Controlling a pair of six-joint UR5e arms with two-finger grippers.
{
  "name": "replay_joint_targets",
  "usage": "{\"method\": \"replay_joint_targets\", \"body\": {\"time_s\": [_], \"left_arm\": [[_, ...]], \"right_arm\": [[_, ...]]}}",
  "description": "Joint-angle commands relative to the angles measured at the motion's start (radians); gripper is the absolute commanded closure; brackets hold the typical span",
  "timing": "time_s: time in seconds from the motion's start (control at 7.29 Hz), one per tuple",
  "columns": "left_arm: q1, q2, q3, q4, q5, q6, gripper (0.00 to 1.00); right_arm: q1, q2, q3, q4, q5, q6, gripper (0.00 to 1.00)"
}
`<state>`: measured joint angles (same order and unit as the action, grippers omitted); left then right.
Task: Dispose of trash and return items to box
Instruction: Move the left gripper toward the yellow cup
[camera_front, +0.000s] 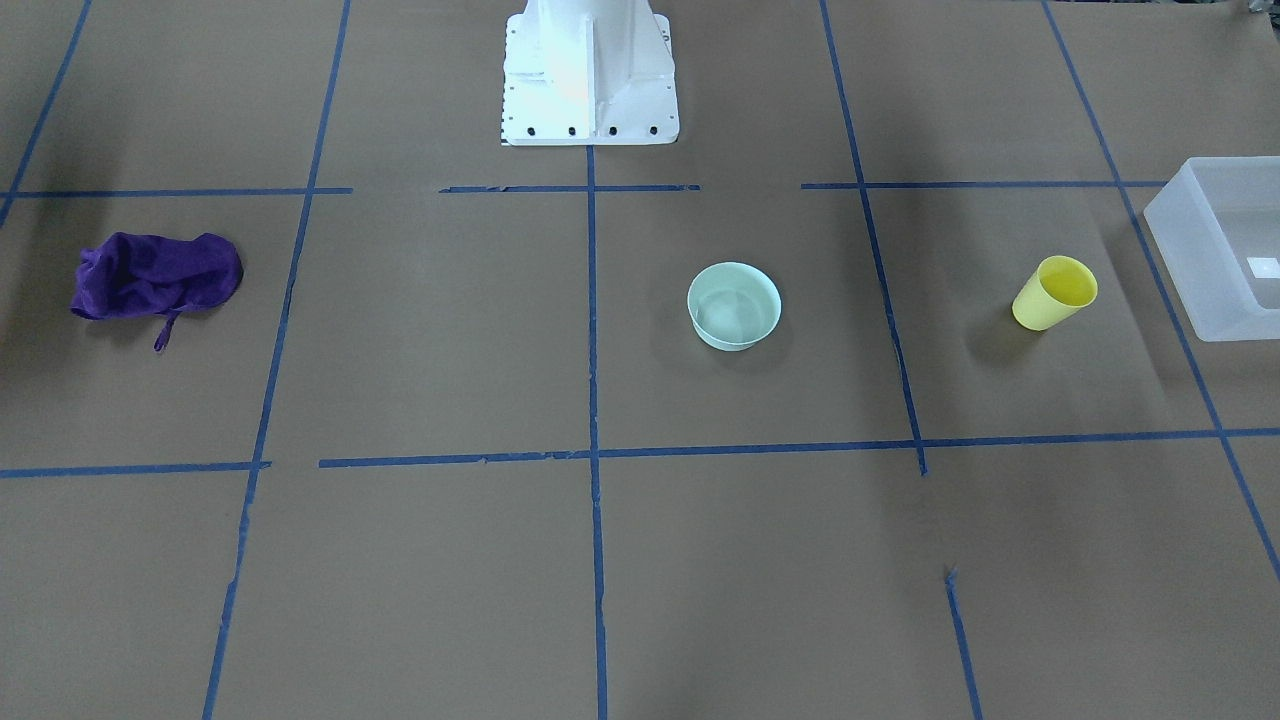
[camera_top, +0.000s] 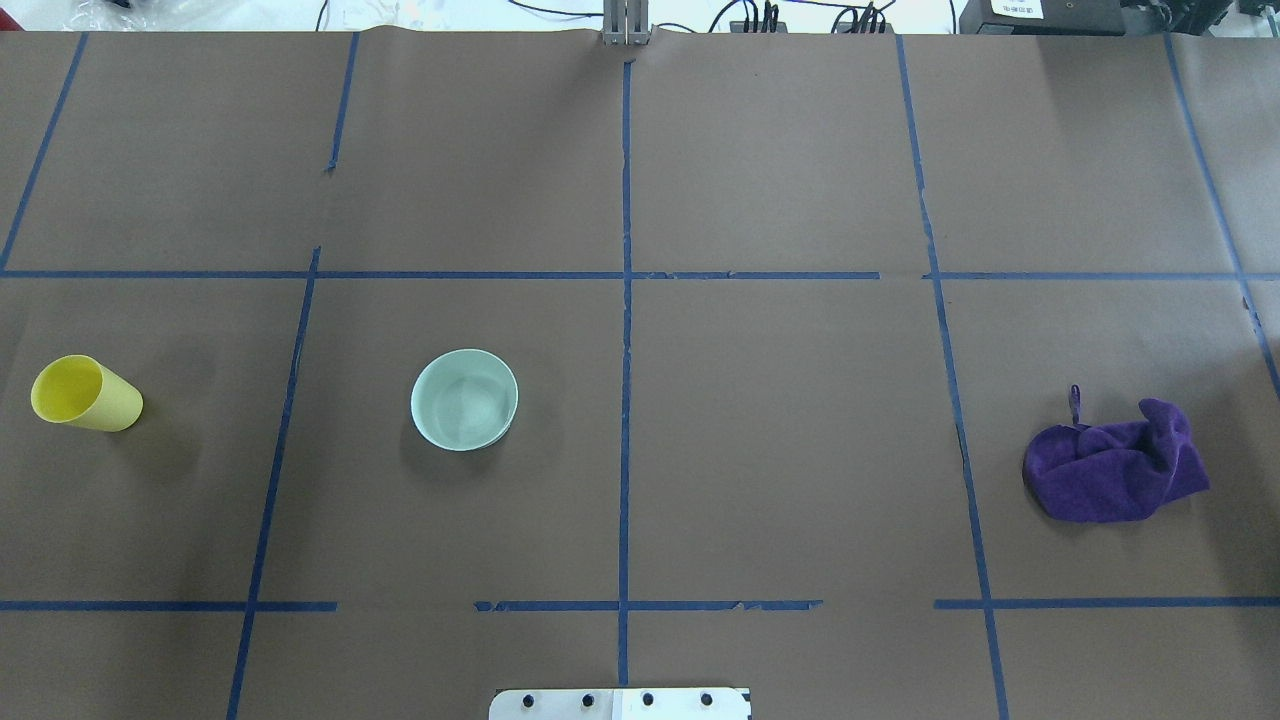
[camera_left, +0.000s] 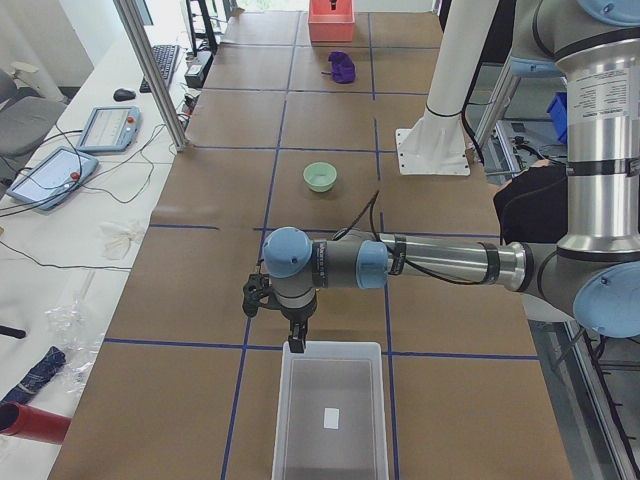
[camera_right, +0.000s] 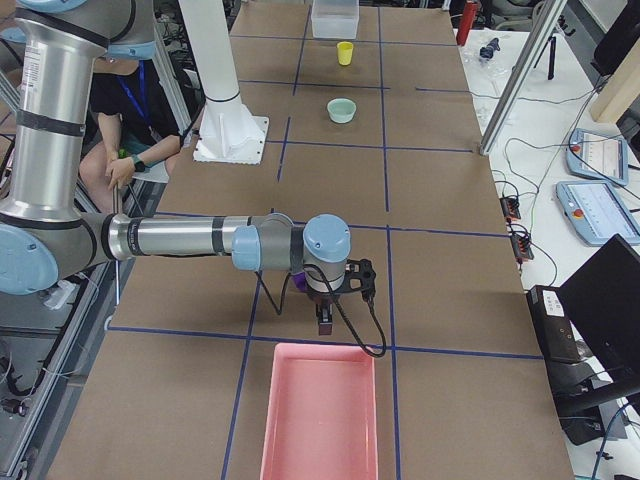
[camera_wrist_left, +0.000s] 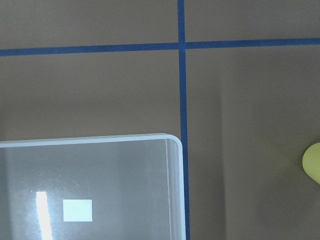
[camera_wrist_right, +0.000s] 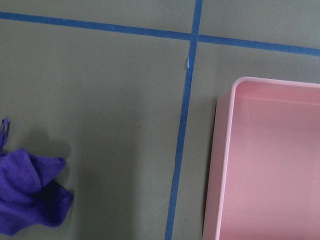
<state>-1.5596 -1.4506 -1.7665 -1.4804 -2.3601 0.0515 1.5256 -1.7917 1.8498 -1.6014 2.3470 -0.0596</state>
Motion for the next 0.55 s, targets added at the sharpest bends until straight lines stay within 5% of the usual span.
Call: {"method": "replay_joint_targets", "body": {"time_s": [0.0, 0.41], "left_arm": [[-0.002, -0.002, -0.033, 0.000, 0.001, 0.001, 0.00], [0.009, -0.013, -0.037, -0.053, 0.002, 0.004, 0.00]], "right_arm": [[-0.001, 0.000, 0.000, 0.000, 0.000, -0.002, 0.00], [-0.007, 0.020, 0.032, 0.009, 0.012, 0.010, 0.00]]}}
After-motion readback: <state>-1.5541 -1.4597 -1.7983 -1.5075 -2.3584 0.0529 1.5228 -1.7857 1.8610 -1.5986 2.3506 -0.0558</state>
